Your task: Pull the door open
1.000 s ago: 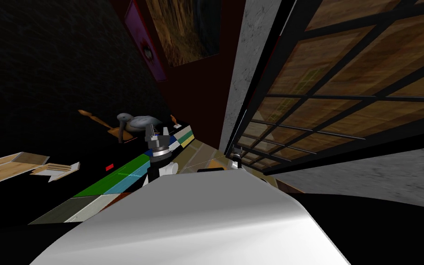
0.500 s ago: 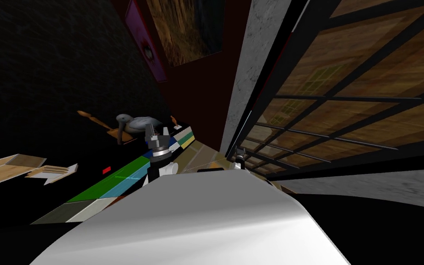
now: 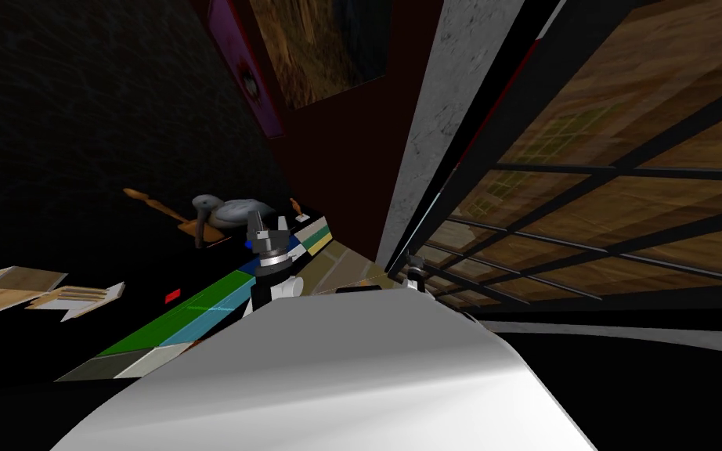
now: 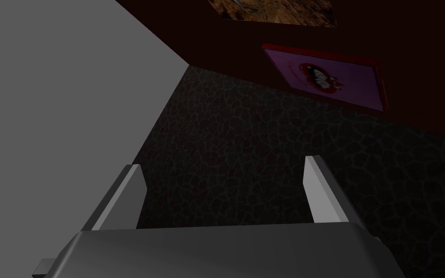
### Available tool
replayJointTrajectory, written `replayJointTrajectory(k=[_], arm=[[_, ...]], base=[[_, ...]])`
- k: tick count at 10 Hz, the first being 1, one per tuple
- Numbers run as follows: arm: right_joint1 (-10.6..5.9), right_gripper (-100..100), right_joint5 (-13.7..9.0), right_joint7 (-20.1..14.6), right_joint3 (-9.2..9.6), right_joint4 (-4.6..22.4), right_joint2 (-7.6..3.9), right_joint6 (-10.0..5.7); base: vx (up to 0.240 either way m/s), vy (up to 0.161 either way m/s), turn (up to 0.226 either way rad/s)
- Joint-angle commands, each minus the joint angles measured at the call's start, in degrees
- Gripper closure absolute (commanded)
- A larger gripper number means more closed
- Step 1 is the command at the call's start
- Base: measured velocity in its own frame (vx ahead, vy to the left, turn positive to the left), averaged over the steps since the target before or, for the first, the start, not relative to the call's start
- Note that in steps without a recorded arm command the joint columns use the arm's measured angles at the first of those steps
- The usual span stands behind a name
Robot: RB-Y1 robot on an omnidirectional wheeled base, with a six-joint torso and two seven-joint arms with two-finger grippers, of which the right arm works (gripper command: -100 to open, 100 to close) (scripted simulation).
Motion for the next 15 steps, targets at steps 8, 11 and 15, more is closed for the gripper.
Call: replayJointTrajectory(k=[8,11,15], arm=[[0.41,100,-0.1,-1.5,0.15,0.8,-1.08,-0.41],[0.63,100,0.6,-2.3,1.25,0.4,-1.36,-0.21],[1.1,100,2.0,-4.2,3.59,-0.5,-2.06,-0.05]], base=[[0.033,-0.005,0.008],[-0.096,-0.003,0.047],[-0.183,0.007,0.067]])
